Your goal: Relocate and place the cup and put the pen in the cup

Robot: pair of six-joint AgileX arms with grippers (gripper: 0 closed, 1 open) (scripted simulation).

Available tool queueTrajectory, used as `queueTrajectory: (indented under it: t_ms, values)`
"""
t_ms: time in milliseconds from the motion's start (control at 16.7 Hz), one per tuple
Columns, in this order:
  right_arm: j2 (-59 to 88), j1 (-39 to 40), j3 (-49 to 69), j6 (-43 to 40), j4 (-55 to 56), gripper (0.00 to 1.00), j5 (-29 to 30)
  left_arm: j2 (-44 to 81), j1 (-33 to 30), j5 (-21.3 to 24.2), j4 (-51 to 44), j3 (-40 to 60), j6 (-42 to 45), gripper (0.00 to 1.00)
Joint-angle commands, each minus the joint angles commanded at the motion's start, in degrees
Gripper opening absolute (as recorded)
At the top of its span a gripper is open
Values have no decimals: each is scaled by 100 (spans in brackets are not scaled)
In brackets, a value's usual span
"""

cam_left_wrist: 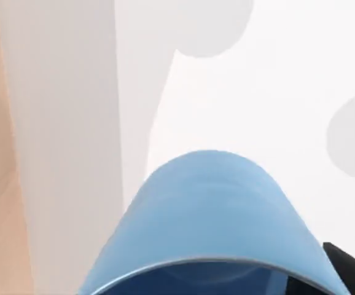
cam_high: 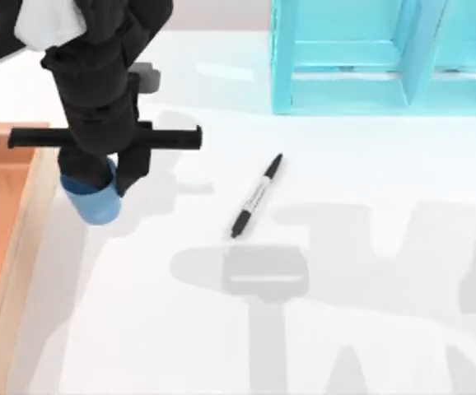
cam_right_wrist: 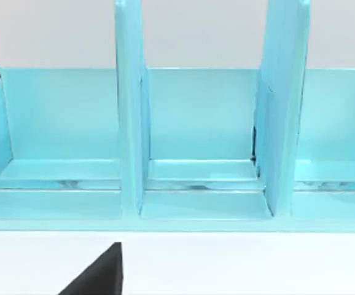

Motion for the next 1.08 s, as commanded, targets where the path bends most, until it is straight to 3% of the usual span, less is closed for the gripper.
queueTrajectory:
  t_ms: [240,1080]
  values:
    - [0,0,0,0,0,100,0,327,-483,-161,505,-246,-487,0]
    - [0,0,0,0,0,100,0,503,-361,-161,1479,-1039,-364,0]
